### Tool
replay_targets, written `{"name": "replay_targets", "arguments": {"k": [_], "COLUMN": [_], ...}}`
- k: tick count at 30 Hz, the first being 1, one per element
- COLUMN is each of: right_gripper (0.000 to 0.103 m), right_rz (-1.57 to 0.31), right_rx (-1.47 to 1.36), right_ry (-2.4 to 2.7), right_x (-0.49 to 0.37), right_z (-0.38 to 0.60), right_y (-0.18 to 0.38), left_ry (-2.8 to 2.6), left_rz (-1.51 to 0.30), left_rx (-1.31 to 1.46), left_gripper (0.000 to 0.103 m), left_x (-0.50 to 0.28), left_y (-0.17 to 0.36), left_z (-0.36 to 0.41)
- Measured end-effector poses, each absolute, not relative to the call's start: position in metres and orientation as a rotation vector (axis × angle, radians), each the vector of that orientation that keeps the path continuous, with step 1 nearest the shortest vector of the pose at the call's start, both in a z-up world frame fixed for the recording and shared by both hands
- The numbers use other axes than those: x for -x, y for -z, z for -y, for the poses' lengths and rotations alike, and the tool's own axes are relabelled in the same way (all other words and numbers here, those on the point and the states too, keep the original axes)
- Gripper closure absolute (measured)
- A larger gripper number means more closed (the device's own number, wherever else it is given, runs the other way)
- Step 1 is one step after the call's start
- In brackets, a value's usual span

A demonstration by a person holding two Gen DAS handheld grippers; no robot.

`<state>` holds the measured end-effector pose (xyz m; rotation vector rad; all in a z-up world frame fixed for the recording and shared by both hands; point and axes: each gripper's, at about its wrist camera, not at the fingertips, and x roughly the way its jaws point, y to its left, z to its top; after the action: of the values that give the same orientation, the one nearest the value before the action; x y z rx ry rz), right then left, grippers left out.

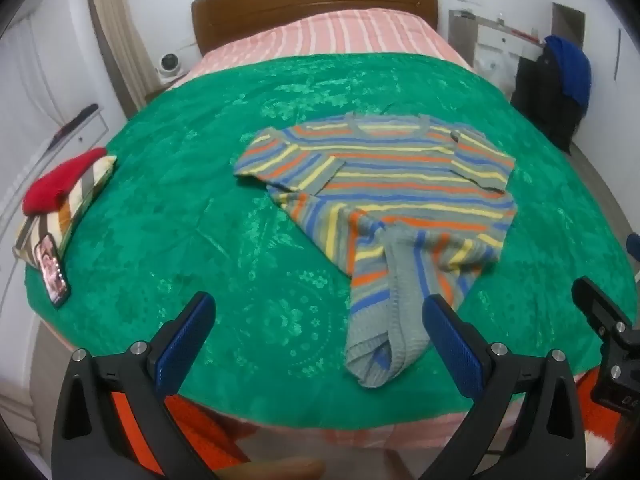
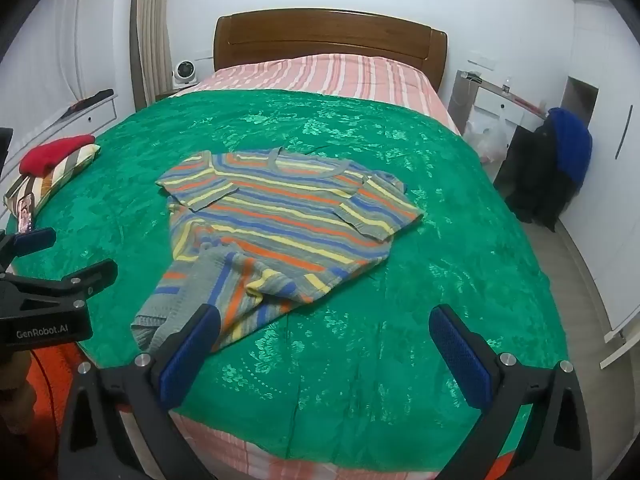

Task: Fold small clothes

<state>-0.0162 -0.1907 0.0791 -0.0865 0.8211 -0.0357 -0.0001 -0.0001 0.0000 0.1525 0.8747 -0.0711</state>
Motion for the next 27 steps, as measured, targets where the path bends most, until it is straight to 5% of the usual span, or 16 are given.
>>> {"name": "replay_targets", "arguments": {"k": [27], "right_gripper": [0.0], "right_rz": [-0.84], "right_rx": [0.099], "right_ry": [0.095], "right_x": [0.014], "right_z": [0.201], "right_y": [-0.072], "left_ry": [0.07], "left_rz": [-0.926], "left_rx": [-0.258], "left_gripper": [0.0], "left_x": [0.004], "left_y": [0.016], "left_z": [0.007]}}
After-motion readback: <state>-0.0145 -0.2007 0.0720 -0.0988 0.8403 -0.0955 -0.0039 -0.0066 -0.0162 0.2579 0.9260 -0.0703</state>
